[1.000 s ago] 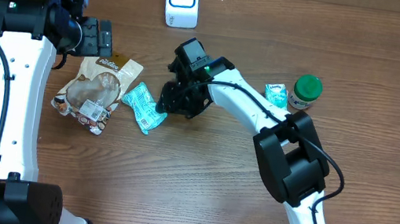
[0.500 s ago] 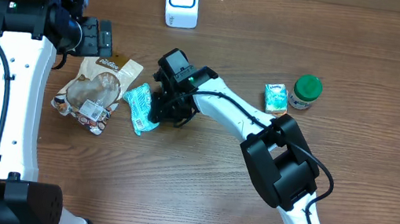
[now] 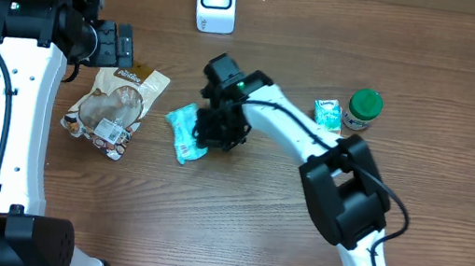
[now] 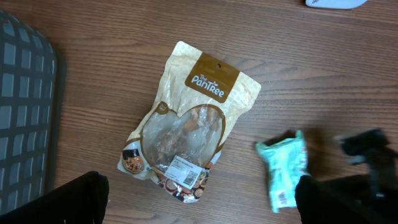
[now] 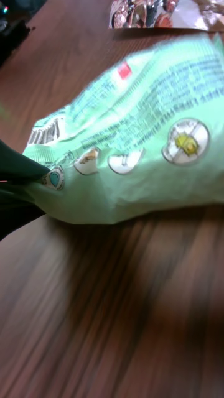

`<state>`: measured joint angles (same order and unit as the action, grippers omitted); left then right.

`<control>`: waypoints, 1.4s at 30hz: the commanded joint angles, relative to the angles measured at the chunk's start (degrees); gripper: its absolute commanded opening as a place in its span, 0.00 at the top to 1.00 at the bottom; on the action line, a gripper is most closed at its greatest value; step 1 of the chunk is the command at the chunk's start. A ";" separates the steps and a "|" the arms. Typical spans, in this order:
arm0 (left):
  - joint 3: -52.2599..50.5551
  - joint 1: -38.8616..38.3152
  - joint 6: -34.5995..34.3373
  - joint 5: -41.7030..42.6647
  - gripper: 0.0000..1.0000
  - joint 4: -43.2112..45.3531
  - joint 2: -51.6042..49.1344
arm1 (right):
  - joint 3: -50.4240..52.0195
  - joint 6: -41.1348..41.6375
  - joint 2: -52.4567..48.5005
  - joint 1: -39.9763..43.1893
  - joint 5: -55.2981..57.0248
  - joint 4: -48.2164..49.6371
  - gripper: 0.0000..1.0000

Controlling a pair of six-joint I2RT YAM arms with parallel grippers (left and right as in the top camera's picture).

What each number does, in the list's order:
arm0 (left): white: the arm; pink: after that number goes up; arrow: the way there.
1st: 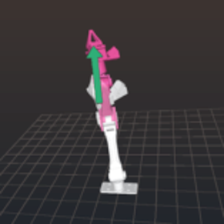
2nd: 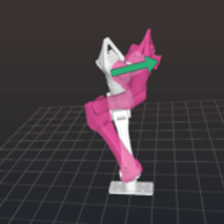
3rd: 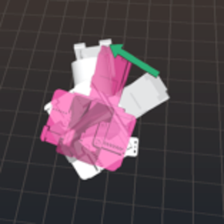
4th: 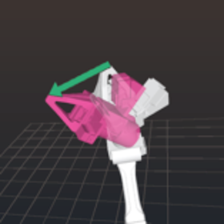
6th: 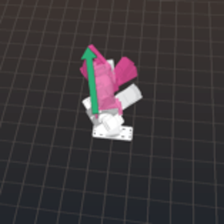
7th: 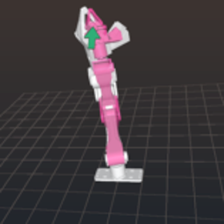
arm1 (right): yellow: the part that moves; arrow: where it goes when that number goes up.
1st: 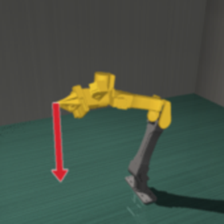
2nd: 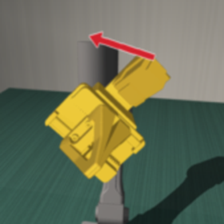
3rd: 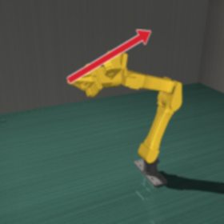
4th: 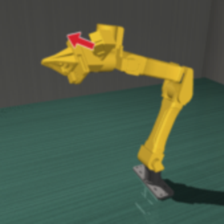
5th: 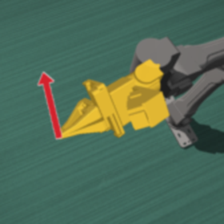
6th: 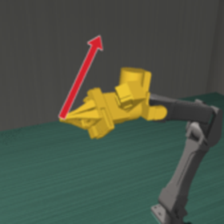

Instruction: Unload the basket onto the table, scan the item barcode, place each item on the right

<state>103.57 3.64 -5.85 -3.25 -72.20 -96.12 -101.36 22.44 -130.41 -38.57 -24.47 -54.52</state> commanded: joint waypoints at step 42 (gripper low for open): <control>0.68 0.04 -0.59 0.26 0.00 0.07 0.74 | -6.69 -43.98 0.98 13.03 -2.25 1.33 0.28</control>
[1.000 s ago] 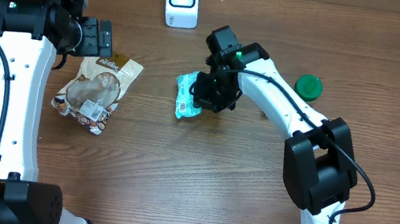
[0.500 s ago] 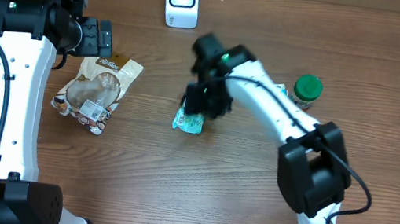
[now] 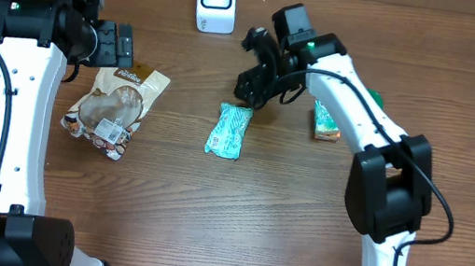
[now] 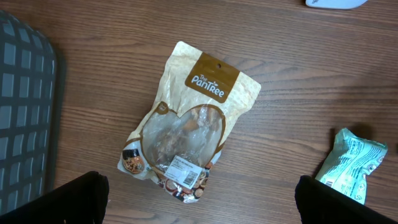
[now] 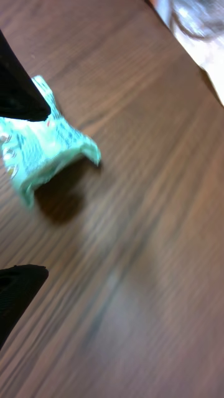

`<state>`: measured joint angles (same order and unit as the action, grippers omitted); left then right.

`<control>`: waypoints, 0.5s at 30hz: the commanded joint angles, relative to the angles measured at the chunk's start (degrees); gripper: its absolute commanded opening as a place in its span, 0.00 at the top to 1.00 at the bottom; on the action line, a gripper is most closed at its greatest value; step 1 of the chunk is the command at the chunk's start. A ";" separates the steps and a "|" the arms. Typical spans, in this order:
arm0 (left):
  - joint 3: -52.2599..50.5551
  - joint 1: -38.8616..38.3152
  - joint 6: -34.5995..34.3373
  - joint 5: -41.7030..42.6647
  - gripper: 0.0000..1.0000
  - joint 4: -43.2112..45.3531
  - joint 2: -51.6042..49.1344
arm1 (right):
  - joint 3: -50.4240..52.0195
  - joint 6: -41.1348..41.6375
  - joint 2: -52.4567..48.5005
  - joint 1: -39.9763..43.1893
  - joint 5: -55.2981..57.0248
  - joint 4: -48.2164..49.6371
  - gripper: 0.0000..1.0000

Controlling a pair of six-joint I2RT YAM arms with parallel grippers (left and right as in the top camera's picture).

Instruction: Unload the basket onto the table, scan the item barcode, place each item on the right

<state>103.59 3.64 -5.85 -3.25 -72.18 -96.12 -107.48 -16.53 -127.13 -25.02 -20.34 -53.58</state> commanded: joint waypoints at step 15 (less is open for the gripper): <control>0.66 0.04 -0.59 0.26 0.00 0.07 0.74 | 0.63 -1.46 -5.51 -0.52 -9.99 -2.47 0.61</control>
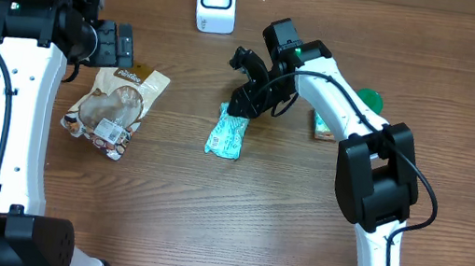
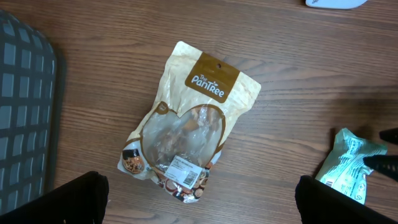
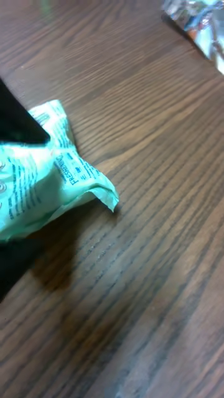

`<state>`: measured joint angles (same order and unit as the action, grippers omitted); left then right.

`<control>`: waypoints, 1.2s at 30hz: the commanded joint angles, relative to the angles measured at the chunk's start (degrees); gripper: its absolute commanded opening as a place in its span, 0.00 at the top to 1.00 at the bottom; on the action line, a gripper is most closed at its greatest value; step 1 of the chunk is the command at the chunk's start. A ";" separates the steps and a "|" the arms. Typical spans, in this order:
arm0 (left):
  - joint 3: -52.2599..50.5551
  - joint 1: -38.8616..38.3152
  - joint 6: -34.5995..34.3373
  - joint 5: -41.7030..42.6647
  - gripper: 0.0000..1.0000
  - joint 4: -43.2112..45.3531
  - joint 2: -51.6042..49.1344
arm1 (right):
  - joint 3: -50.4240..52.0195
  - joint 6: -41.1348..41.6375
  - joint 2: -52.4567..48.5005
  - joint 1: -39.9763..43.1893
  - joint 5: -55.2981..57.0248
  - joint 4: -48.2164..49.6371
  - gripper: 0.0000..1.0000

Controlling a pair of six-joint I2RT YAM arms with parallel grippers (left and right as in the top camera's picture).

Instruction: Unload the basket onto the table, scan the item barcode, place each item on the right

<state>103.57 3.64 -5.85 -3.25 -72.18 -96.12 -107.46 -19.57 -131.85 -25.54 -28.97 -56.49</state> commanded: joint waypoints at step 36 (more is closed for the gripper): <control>0.68 0.04 -0.59 0.26 0.00 0.07 0.74 | -6.03 30.08 1.66 0.55 5.97 -13.35 0.52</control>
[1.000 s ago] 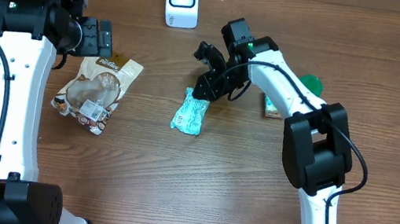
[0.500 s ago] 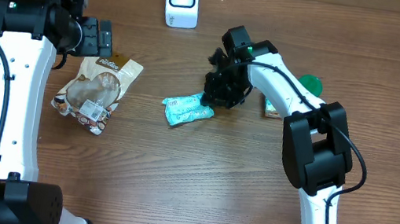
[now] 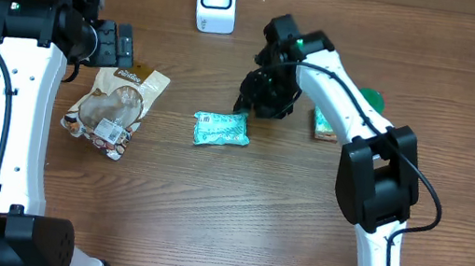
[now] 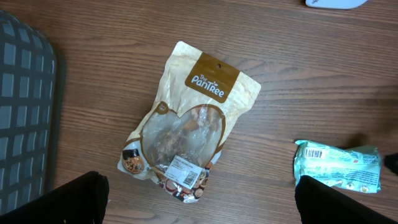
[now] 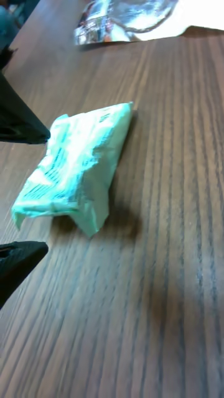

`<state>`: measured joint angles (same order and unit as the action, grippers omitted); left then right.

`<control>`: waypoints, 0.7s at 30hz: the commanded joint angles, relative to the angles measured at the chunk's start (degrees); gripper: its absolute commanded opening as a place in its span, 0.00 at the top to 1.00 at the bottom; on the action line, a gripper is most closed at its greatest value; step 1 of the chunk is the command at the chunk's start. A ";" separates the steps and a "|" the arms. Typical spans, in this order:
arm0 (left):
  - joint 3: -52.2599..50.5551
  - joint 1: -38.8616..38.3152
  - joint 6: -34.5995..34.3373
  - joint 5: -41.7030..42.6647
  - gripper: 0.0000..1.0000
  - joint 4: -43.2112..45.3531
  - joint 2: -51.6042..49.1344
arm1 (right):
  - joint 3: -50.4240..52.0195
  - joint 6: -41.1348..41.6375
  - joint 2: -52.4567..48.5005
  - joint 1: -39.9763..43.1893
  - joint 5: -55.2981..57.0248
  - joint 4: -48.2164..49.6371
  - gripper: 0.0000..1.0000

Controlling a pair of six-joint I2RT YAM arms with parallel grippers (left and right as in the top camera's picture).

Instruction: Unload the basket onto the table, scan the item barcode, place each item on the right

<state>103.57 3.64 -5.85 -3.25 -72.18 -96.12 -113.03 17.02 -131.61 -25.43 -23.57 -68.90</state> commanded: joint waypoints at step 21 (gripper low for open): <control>0.68 0.04 -0.59 0.26 0.00 0.04 0.74 | 16.31 -4.66 1.40 0.37 -10.45 12.35 0.96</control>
<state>103.57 3.64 -5.85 -3.25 -72.18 -96.12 -98.02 11.70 -131.41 -25.17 -34.30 -56.97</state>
